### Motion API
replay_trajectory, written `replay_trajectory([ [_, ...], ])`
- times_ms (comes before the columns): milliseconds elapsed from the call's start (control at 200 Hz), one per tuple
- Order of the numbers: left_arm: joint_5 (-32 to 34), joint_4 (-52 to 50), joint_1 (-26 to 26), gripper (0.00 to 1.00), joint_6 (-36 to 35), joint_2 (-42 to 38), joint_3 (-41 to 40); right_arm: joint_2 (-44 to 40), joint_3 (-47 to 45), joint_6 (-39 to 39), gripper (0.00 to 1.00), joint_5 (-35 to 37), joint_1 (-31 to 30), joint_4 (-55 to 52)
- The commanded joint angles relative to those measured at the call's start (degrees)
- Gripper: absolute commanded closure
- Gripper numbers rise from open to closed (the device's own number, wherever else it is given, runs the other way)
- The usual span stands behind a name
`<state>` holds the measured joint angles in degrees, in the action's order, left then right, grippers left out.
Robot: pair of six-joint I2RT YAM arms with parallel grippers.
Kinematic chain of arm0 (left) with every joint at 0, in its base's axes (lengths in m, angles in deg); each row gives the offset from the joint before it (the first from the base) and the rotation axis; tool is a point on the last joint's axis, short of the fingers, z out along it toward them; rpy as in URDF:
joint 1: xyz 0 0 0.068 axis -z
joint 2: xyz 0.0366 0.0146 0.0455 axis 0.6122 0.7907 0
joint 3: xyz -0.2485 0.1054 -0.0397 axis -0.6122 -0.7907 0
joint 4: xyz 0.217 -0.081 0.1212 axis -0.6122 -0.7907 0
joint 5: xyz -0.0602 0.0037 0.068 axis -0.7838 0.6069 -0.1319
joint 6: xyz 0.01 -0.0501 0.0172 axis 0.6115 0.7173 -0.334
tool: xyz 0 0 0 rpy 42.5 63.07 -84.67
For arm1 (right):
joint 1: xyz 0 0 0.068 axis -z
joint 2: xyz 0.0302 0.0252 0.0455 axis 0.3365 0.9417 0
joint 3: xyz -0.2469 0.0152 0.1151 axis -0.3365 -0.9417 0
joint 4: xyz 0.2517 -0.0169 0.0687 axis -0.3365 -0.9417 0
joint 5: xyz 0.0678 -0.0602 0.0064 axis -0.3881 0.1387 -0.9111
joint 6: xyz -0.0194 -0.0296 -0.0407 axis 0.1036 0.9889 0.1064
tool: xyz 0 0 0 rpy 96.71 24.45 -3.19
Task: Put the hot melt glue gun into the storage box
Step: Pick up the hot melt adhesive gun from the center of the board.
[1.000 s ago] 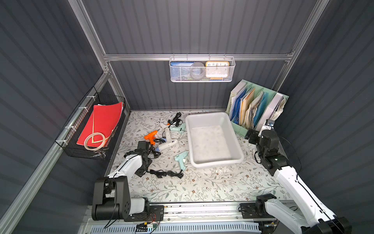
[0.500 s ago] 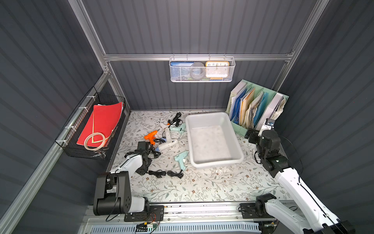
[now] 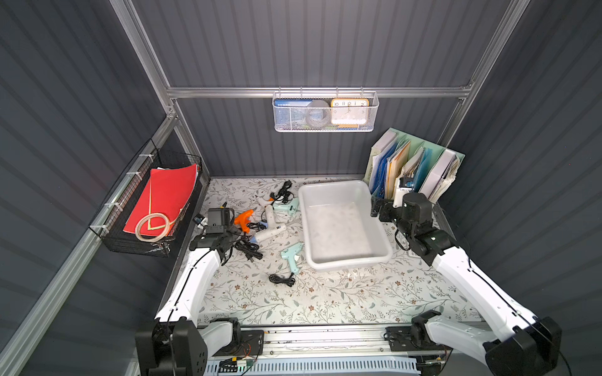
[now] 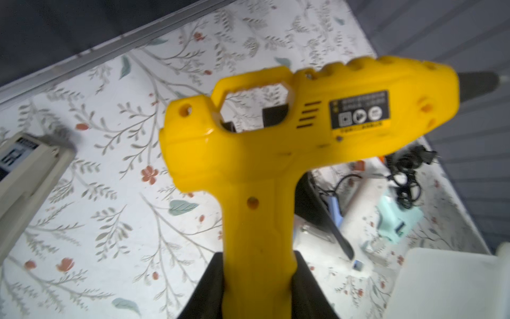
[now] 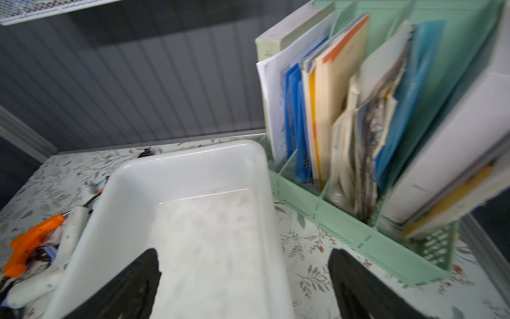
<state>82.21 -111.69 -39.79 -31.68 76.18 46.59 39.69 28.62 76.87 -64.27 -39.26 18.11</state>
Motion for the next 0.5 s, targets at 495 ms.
replay_trajectory([
  [495, -33.42, 27.21, 8.11, 1.0, -31.97, 9.64, 11.99, 23.9, 21.96, -22.02, 0.23, -48.15, -1.66, 12.06],
])
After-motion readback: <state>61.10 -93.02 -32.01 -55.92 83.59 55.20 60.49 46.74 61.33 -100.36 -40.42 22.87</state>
